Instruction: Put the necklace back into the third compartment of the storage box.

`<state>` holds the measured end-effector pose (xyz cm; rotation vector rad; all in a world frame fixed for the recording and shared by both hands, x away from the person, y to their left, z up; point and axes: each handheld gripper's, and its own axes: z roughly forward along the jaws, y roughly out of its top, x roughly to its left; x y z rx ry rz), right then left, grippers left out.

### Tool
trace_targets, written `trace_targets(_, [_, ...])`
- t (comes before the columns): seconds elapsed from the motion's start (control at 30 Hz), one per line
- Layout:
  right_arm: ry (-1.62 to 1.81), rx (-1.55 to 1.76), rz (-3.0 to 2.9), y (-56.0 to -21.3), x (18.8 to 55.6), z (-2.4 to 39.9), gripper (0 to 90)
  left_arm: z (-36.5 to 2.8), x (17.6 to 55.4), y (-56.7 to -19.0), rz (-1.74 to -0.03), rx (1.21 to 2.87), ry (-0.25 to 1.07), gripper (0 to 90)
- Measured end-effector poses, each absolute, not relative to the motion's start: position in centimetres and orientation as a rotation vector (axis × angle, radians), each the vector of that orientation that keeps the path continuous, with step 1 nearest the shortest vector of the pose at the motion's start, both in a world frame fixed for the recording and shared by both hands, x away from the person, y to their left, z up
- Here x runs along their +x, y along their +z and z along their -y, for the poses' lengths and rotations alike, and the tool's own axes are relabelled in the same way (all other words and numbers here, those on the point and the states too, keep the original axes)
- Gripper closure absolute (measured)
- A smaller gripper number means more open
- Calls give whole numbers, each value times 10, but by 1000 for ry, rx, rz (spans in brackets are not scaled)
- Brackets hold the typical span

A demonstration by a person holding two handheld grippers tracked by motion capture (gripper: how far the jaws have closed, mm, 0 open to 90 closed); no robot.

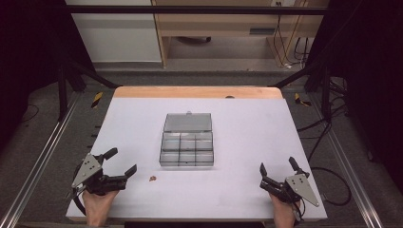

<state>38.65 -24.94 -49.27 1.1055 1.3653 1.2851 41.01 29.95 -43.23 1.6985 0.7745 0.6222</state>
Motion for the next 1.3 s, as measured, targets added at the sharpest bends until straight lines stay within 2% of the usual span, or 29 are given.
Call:
trace_targets(0.07, [1285, 1106, -1365, -493, 387, 249, 14, -298, 414, -427, -765, 1760, 575, 65])
trace_targets(0.17, [1286, 1106, -1365, -493, 387, 249, 15, -296, 418, -422, -748, 1838, 509, 138])
trace_targets(0.27, [1286, 1105, -1365, -493, 387, 250, 15, -290, 424, -415, -739, 1950, 473, 147])
trace_targets(0.43, [1285, 1110, -1367, -493, 387, 250, 15, -283, 431, -408, -740, 2040, 439, 156])
trace_targets(0.5, [1288, 1112, -1365, -493, 387, 250, 17, -279, 435, -406, -717, 2095, 402, 225])
trace_targets(0.7, [1291, 1125, -1362, -492, 387, 250, 17, -260, 447, -401, -656, 2279, 328, 331])
trace_targets(0.8, [1290, 1128, -1361, -492, 388, 250, 17, -244, 456, -402, -615, 2440, 273, 366])
trace_targets(0.97, [1286, 1125, -1369, -492, 388, 250, 18, -226, 463, -406, -582, 2587, 238, 428])
trace_targets(1.0, [1288, 1125, -1369, -492, 388, 250, 18, -218, 466, -409, -557, 2673, 230, 477])
trace_targets(1.07, [1291, 1126, -1369, -492, 388, 250, 18, -210, 469, -411, -552, 2741, 212, 522])
trace_targets(1.3, [1291, 1121, -1372, -492, 389, 250, 19, -192, 474, -418, -510, 2903, 166, 583])
